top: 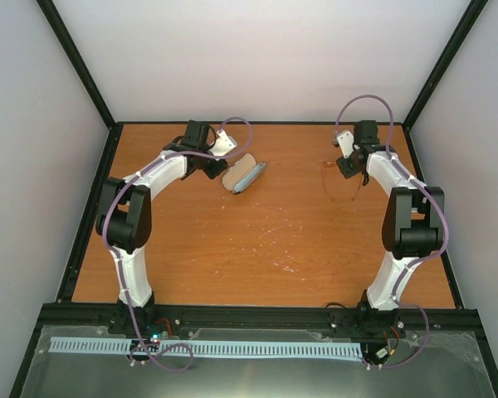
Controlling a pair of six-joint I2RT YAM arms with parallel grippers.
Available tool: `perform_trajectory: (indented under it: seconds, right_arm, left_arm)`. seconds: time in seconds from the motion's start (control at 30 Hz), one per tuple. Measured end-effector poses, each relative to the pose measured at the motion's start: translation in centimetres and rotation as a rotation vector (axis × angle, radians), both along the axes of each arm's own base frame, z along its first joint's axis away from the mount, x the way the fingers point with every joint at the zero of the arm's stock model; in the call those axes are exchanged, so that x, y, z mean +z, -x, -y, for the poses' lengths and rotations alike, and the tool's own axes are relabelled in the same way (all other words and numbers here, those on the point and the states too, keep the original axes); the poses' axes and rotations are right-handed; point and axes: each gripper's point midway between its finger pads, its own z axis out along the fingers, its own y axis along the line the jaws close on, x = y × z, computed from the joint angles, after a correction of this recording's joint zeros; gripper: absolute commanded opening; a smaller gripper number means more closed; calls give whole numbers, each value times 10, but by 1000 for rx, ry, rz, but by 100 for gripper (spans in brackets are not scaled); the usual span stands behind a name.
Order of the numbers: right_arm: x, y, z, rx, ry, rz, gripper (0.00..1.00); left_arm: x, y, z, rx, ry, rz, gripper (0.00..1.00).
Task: Organize the sunglasses
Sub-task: Pick up the sunglasses from the center of the board.
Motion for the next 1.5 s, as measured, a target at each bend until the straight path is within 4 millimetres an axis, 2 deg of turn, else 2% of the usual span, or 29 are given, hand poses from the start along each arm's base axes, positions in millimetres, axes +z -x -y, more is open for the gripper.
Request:
perform_trajectory:
  seconds: [0.07, 0.2, 0.43, 0.67, 0.87, 1.13, 1.33, 1.5]
  right_arm:
    - [10, -9, 3, 44, 11, 43, 46]
    - [13, -27, 3, 109, 19, 67, 48]
    - [-10, -47, -5, 199, 8, 37, 50]
    - [-33, -46, -6, 248, 28, -23, 51]
    - [-38, -48, -4, 273, 56, -38, 51]
    - [-53, -48, 7, 267, 71, -69, 51]
    - [-53, -55, 18, 249, 73, -58, 50]
    - [-61, -61, 20, 248, 60, -65, 47]
  left_arm:
    - [-3, -1, -1, 2, -2, -7, 37]
    - [-8, -3, 0, 2, -7, -24, 36]
    - [-22, -7, 0, 2, -20, -55, 35]
    - [-27, -8, 0, -1, -28, -72, 34]
    - [-28, -13, 1, -2, -28, -72, 34]
    - [-40, -12, 0, 0, -38, -107, 34]
    - [-43, -14, 2, -3, -36, -120, 33]
    - [-41, -22, 4, -4, -33, -113, 33]
